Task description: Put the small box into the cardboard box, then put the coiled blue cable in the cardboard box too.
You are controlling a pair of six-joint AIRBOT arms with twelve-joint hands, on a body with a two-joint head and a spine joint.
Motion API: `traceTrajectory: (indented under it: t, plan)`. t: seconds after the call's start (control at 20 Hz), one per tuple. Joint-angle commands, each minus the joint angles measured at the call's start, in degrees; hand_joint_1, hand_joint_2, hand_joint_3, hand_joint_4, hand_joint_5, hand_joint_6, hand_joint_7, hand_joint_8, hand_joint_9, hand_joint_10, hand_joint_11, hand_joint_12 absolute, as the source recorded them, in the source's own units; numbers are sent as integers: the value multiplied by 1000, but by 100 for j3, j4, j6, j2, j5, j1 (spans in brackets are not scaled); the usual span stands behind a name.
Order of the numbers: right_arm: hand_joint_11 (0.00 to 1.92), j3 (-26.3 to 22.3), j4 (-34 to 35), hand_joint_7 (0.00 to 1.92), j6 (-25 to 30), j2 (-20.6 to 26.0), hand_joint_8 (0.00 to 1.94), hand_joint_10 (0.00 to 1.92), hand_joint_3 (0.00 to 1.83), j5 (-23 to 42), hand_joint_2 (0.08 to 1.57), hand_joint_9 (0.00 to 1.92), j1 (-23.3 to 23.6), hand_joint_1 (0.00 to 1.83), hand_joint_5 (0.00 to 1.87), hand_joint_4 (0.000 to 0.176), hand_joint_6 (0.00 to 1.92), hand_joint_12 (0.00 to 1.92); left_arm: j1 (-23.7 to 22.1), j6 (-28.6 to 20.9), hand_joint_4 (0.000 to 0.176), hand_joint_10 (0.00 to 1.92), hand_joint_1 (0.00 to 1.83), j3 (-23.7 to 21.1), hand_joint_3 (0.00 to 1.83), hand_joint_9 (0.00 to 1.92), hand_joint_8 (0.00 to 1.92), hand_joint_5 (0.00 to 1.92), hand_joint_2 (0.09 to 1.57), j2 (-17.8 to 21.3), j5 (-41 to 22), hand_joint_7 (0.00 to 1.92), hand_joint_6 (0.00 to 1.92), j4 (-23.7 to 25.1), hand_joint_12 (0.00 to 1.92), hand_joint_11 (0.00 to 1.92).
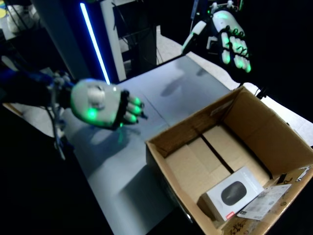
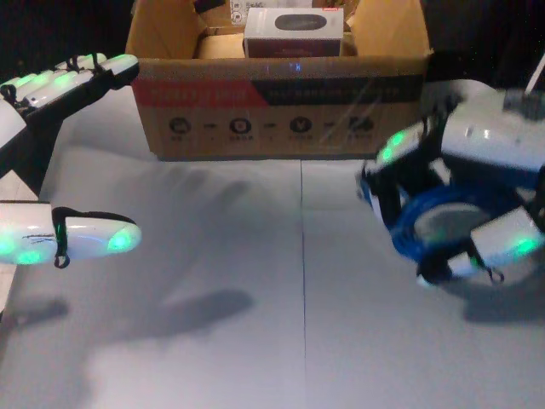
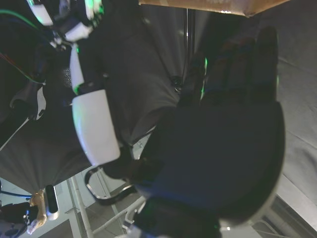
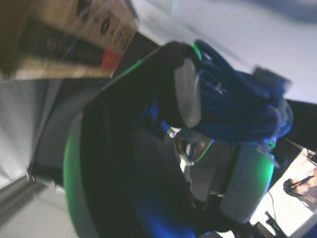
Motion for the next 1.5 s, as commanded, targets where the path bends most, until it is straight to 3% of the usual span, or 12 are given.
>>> traceTrajectory:
  t: [0.0, 0.05, 0.15, 0.25, 0.8, 0.85, 0.9, 0.95, 1.0, 1.05, 1.25, 1.45]
  plan:
    - [1669, -70, 271, 1274, 23, 71, 1941, 1921, 22, 1060, 1351, 1549, 82, 1431, 933, 0, 1921, 1921, -31, -26, 176, 10, 504, 45, 0, 85, 3, 66, 852, -38, -711, 66, 1, -47, 32, 155]
    - [1712, -90, 329, 1317, 23, 100, 1941, 1921, 19, 1198, 1359, 1590, 89, 1425, 948, 0, 1921, 1921, -31, -26, 176, 6, 524, 48, 0, 82, 0, 69, 838, -44, -711, 59, 2, -49, 32, 156]
    - [1785, -130, 521, 1338, 23, 179, 1941, 1921, 0, 1626, 1304, 1646, 166, 1070, 665, 0, 1540, 1921, -31, -26, 176, 10, 539, 60, 0, 99, 0, 65, 827, -58, -713, 58, 0, -61, 42, 186]
    - [1737, -133, 698, 1279, 23, 202, 1941, 1921, 0, 2044, 1285, 1730, 308, 1080, 700, 0, 1472, 1921, -31, -26, 176, 0, 533, 69, 2, 52, 3, 49, 842, -68, -722, 66, 0, -70, 11, 120]
    - [1737, 895, 1302, 1280, -110, -546, 1941, 1921, 0, 1952, 1283, 1742, 1651, 1080, 701, 0, 1472, 1921, -59, -77, 176, 3, 569, 201, 3, 8, 0, 45, 853, -181, -638, 38, 4, -50, 14, 61]
    - [1696, 991, 1459, 1409, -424, -662, 1941, 1921, 0, 1803, 1271, 1687, 1829, 1326, 881, 0, 1831, 1921, -68, -86, 176, 5, 534, 210, 3, 14, 0, 46, 852, -181, -616, 38, 4, -32, 19, 72]
    - [1672, 1053, 1549, 1421, -682, -750, 1941, 1921, 3, 1688, 1259, 1675, 1956, 1405, 992, 22, 1917, 1921, -78, -95, 176, 1, 521, 222, 2, 7, 0, 48, 852, -188, -592, 28, 4, -13, 17, 67]
    - [1631, 1217, 1660, 1380, -1061, -930, 1941, 1921, 0, 1404, 1177, 1622, 2222, 1554, 1019, 104, 1921, 1921, -124, -118, 176, 0, 527, 260, 2, 5, 0, 47, 853, -223, -521, 26, 3, 46, 17, 68]
    - [1595, 1381, 1665, 1311, -1071, -1048, 1941, 1921, 0, 1256, 1129, 1556, 2350, 1667, 979, 119, 1921, 1921, -159, -122, 176, 0, 529, 284, 2, 1, 0, 49, 852, -248, -478, 23, 3, 78, 15, 62]
    - [1577, 1560, 1692, 1289, -1070, -1185, 1941, 1921, 0, 1120, 1064, 1530, 2493, 1780, 992, 174, 1921, 1921, -207, -131, 176, 1, 535, 310, 2, 3, 1, 53, 855, -270, -427, 25, 4, 117, 13, 58]
    - [1640, 2631, 2346, 1384, -1071, -2029, 1941, 1921, 0, 474, 1055, 1612, 2579, 1831, 1071, 176, 1921, 1921, -369, -262, 176, 3, 619, 438, 0, 14, 6, 106, 830, -360, -296, 50, 13, 293, 16, 61]
    - [1470, 3585, 2484, 1177, -1071, -2660, 1941, 1921, 0, -408, 1144, 1419, 2723, 1727, 821, 176, 1921, 1921, -513, -273, 176, 0, 471, 475, 5, 1, 0, 79, 849, -368, -252, 34, 0, 413, 14, 54]
